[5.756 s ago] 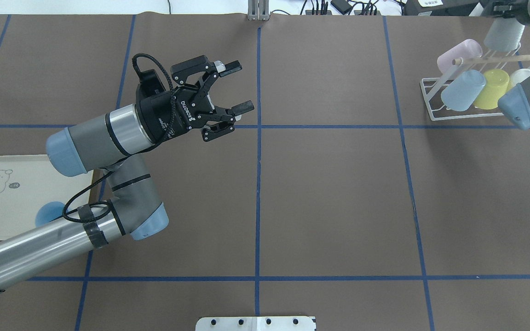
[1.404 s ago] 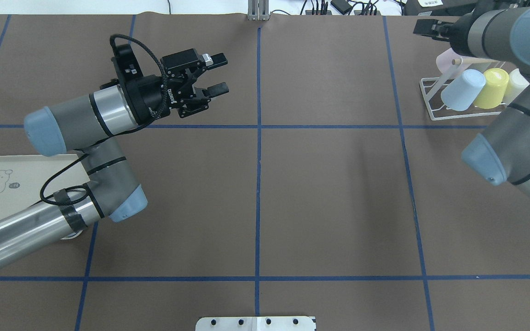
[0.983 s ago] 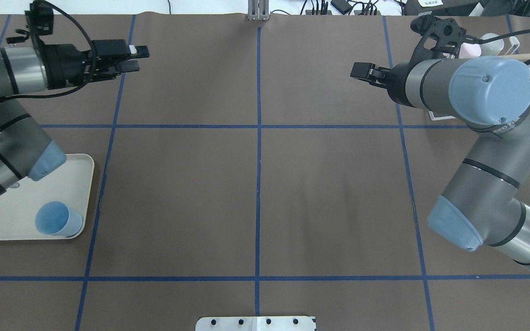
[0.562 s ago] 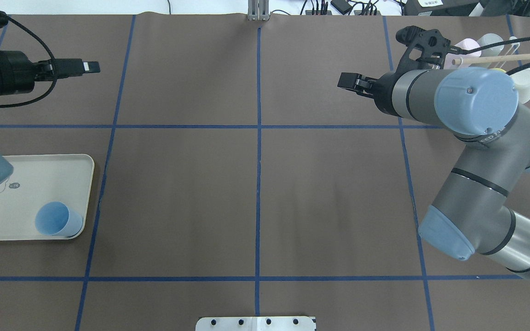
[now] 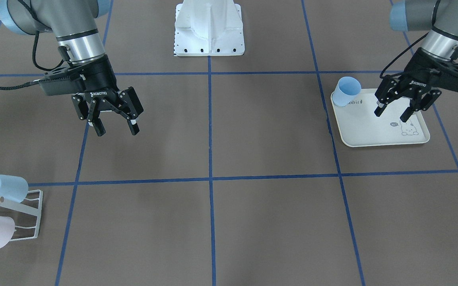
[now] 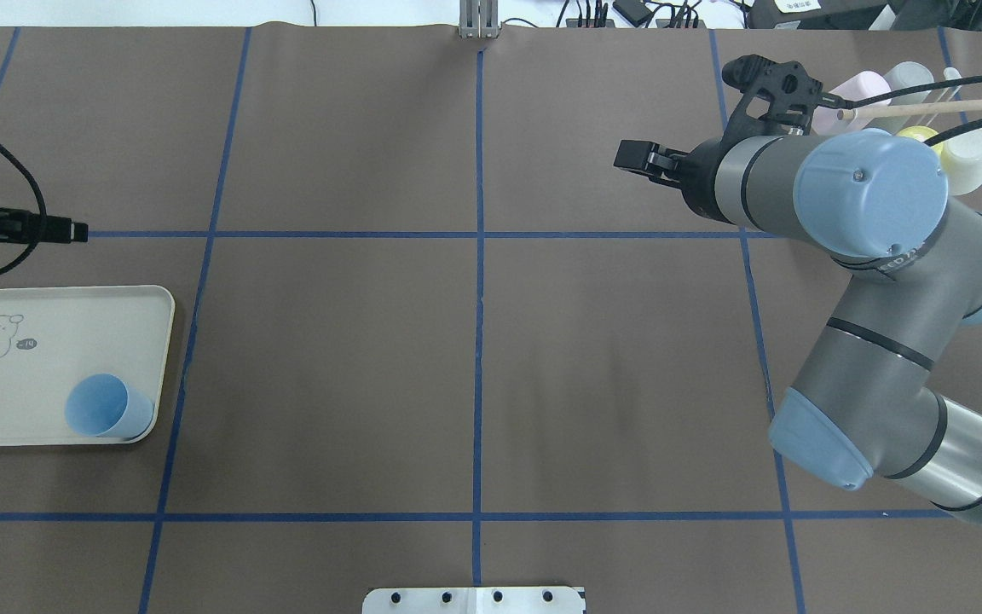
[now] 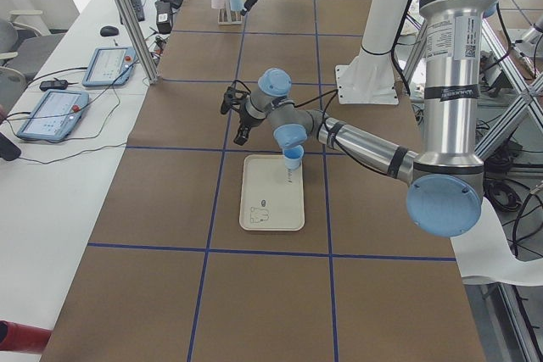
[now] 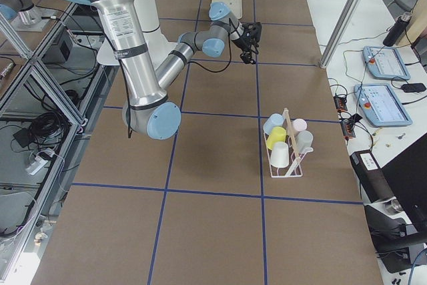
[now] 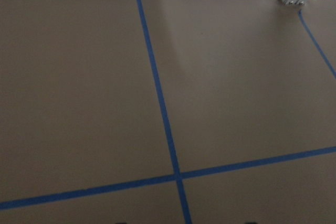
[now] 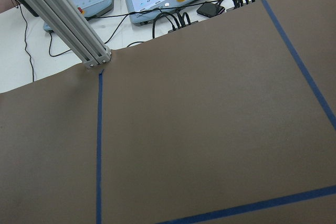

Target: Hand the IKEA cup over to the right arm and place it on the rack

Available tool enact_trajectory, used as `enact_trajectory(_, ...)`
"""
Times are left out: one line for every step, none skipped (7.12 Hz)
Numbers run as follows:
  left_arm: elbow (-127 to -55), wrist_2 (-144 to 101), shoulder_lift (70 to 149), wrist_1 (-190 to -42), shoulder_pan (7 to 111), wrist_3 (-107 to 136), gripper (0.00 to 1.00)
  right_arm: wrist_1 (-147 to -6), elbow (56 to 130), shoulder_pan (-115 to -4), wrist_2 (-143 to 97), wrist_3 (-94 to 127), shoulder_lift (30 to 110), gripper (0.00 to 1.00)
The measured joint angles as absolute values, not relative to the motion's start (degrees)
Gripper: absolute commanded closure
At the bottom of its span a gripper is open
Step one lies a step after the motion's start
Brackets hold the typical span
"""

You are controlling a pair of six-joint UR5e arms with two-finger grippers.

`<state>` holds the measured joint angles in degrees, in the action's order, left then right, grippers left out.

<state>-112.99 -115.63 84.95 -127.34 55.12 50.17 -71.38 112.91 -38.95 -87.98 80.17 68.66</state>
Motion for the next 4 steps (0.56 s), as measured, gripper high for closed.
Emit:
enact_trajectory(-113.88, -117.32, 82.26, -125.90, 52.69, 49.85, 0.09, -71.30, 112.83, -38.77, -87.93, 80.21, 68.67, 0.00)
enact_trajectory(-114.27, -118.54, 79.90, -125.53, 50.21, 49.81, 0.09, -71.24, 112.83, -38.61, -87.86, 80.24, 68.67, 0.00)
enact_trajectory(-114.36, -119.63, 78.61, -125.48, 48.56, 49.93, 0.09, -71.21, 112.86, -38.51, -87.80, 80.24, 68.67, 0.00)
enact_trajectory(-114.29, -120.83, 78.01, -125.42, 47.50, 50.10, 0.09, -71.20, 112.91, -38.46, -87.75, 80.31, 68.70, 0.00)
